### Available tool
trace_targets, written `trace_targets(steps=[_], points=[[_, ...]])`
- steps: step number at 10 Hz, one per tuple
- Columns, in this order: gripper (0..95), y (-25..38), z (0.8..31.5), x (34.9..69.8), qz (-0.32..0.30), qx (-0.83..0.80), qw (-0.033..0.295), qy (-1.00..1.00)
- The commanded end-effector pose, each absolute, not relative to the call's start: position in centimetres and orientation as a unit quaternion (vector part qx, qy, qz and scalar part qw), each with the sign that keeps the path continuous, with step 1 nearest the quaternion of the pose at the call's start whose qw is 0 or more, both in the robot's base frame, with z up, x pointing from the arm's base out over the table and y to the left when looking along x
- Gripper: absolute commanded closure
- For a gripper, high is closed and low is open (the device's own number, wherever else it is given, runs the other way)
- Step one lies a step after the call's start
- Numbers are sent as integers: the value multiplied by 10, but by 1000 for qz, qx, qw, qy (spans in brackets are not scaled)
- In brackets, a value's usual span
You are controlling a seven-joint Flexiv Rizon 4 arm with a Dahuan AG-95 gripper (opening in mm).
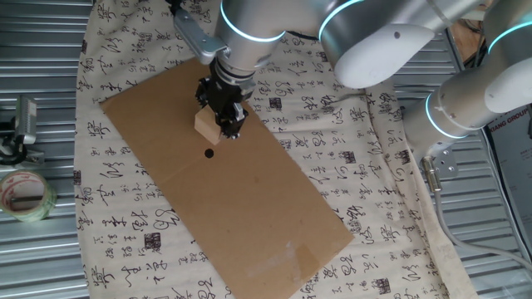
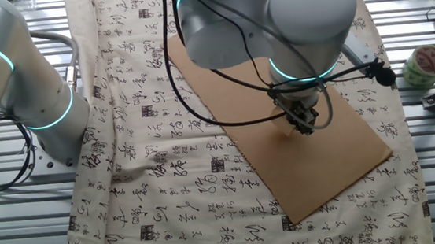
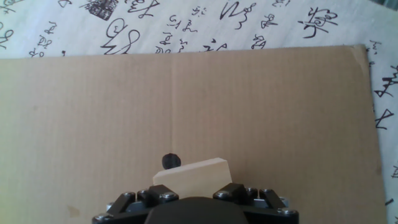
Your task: Grab the block and place it at the designated location
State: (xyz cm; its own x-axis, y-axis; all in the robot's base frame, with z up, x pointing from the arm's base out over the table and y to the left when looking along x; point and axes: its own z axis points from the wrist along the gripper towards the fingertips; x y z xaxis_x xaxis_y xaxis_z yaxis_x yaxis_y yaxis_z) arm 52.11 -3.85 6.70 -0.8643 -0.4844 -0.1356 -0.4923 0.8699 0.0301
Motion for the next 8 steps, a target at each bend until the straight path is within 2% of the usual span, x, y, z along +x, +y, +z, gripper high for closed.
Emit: trace_targets(steps=[1,8], points=[[950,-39,67,521,31,-254,62,965],[950,-25,65,529,22,-238,52,970]])
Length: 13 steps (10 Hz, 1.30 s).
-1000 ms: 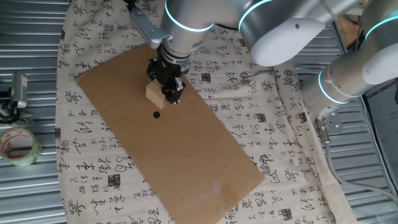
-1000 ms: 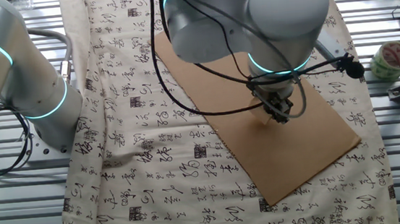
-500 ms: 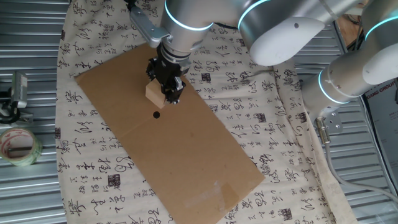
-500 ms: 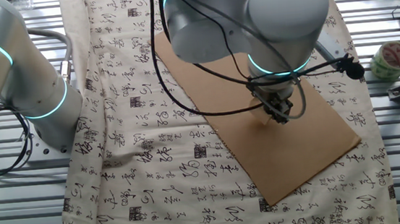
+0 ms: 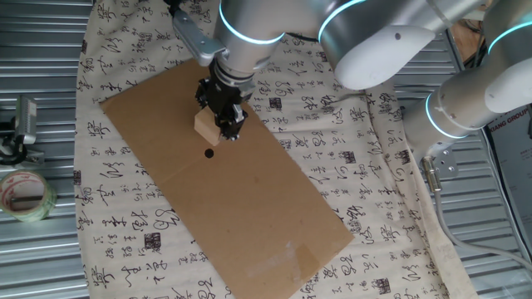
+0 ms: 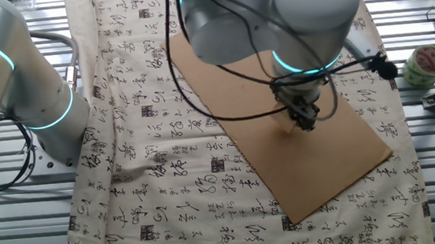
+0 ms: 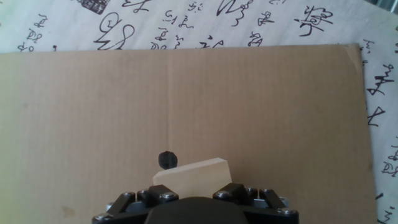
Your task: Grab the block and place it at the designated location
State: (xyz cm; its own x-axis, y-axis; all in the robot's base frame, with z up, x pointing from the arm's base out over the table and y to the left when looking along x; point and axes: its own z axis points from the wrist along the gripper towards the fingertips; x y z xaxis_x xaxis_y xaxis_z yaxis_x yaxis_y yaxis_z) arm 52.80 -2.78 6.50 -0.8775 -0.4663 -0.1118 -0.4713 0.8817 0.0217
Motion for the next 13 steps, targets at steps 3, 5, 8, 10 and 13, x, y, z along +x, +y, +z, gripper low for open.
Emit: trace_targets(steps=[3,5,8,10,13], points=[[950,-22,66,534,24,-237,51,970],[950,-21,66,537,21,-236,48,970],[950,-19,65,539,16,-237,47,970],[950,-17,65,542,14,-239,48,970],[950,-14,63,546,11,-237,48,970]])
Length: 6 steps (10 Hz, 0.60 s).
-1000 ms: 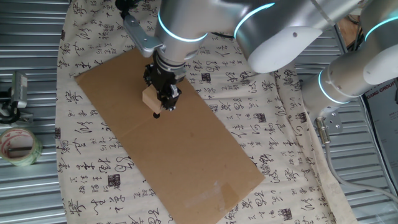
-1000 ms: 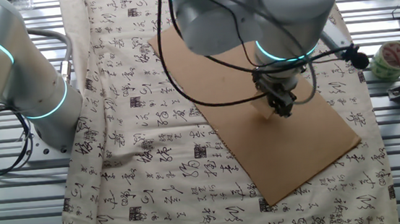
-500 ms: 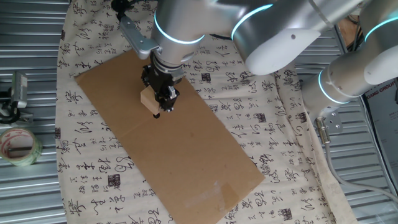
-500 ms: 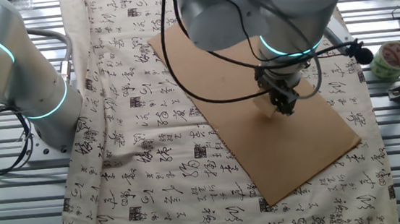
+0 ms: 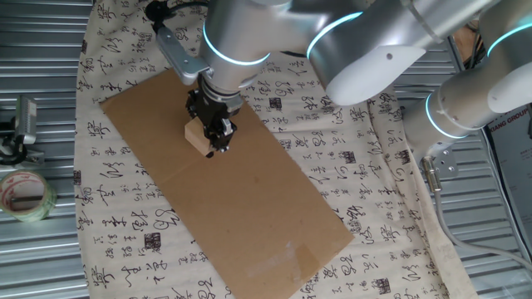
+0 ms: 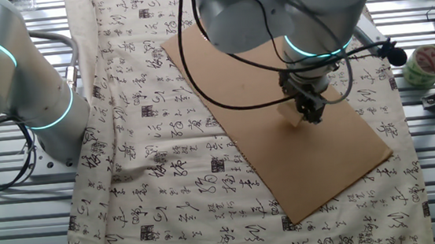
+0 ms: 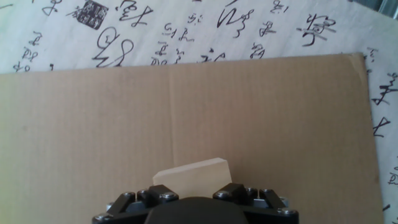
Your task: Grab the block and place it at the designated location
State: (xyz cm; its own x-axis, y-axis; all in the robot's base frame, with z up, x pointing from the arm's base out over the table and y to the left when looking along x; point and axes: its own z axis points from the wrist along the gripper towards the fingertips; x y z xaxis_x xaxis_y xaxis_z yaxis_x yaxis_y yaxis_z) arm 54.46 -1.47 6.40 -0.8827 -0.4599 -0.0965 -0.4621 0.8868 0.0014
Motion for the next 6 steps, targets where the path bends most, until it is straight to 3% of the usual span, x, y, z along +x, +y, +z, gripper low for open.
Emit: trace_targets(steps=[1,6], points=[[950,-13,62,547,12,-236,49,970],[950,-6,62,556,10,-234,48,971]])
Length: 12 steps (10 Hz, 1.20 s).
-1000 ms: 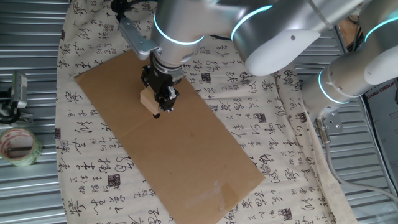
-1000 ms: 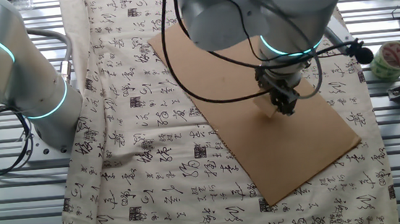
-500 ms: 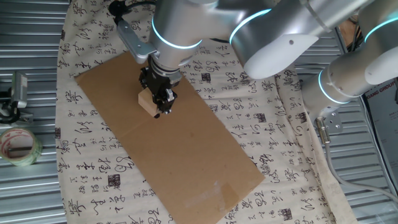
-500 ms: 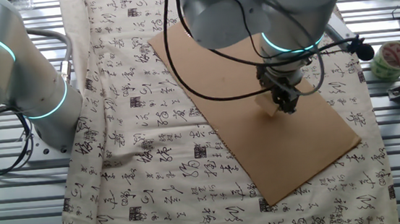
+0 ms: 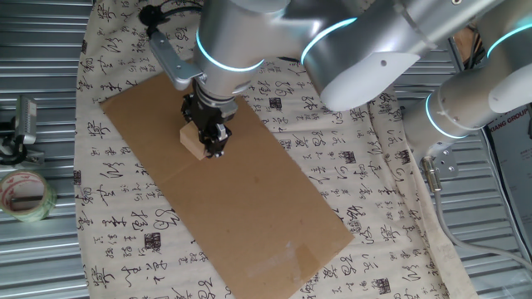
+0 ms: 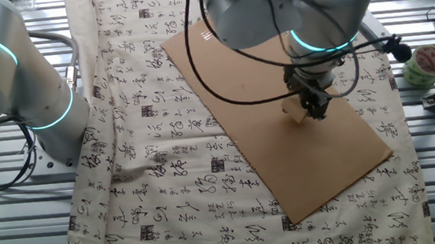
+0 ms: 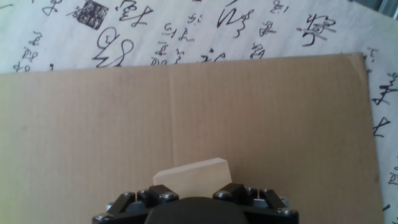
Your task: Grab the block and place it at the designated location
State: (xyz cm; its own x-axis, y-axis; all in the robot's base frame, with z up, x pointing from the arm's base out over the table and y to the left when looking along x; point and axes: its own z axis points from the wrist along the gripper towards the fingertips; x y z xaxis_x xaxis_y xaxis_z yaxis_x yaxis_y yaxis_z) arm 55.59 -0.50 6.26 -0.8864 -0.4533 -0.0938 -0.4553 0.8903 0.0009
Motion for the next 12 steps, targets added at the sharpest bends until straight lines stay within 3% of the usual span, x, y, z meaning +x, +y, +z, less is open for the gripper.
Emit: trace_targets(steps=[1,12], points=[[950,-5,60,556,9,-234,48,971],[950,-6,49,551,5,-232,53,971]])
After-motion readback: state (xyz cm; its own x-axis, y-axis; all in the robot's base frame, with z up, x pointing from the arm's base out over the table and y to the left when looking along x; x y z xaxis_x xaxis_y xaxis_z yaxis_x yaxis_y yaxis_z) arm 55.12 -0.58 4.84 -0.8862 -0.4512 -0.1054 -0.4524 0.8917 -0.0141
